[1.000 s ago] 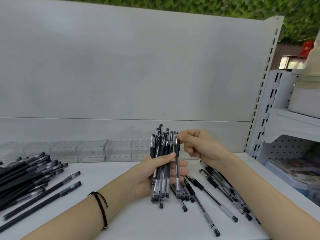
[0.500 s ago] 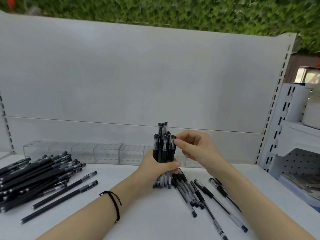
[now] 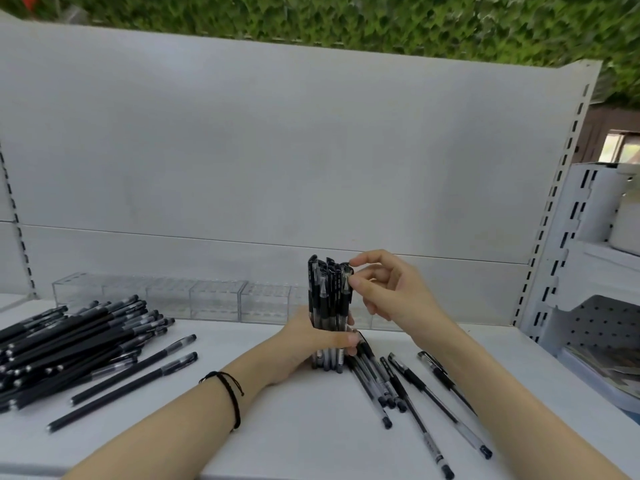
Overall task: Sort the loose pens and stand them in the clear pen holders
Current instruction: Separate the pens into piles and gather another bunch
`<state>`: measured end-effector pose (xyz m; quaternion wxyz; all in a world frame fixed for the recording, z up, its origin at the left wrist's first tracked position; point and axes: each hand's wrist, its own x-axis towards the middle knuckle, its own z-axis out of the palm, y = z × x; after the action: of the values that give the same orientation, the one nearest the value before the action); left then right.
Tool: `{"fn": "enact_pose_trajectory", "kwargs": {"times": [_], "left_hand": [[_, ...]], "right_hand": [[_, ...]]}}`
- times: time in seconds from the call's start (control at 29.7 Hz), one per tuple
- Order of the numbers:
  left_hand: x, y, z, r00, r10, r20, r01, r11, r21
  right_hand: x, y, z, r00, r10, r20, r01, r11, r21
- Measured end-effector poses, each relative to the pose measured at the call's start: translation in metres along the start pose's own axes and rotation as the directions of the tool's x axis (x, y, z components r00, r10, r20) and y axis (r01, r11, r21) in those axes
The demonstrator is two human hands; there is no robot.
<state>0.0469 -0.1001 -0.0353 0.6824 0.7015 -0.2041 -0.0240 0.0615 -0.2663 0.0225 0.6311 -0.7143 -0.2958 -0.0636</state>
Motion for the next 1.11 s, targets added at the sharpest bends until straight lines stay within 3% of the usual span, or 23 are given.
{"fn": "enact_pose_trajectory", "kwargs": {"times": [0.27, 0.4, 0.54, 0.81, 1.11], "left_hand": [[-0.007, 0.018, -0.011, 0.993, -0.092, 0.078, 0.102, 0.985, -0.14], [-0.034, 0.043, -0.038, 0.992, -0.071, 0.105, 0.09, 0.978, -0.189], [-0.065, 0.059, -0.08, 0.999, -0.02, 0.032, 0.025, 0.991, -0.13], [-0.094, 0.079, -0.175, 0.979, -0.086, -0.185, 0.02, 0.943, -0.332], [-0.099, 0.085, -0.288, 0.96, -0.126, -0.249, 0.062, 0.967, -0.249]], "right_hand": [[0.009, -0.004, 0.009, 0.994, 0.053, -0.101, -0.055, 0.998, -0.021], [0.017, -0.02, 0.029, 0.994, 0.095, -0.045, -0.095, 0.995, 0.01], [0.023, -0.031, 0.082, 0.991, 0.129, 0.046, -0.131, 0.99, 0.051], [0.057, -0.041, 0.195, 0.97, 0.183, 0.161, -0.199, 0.976, 0.09], [0.125, -0.035, 0.293, 0.954, 0.298, 0.028, -0.298, 0.933, 0.203]]}}
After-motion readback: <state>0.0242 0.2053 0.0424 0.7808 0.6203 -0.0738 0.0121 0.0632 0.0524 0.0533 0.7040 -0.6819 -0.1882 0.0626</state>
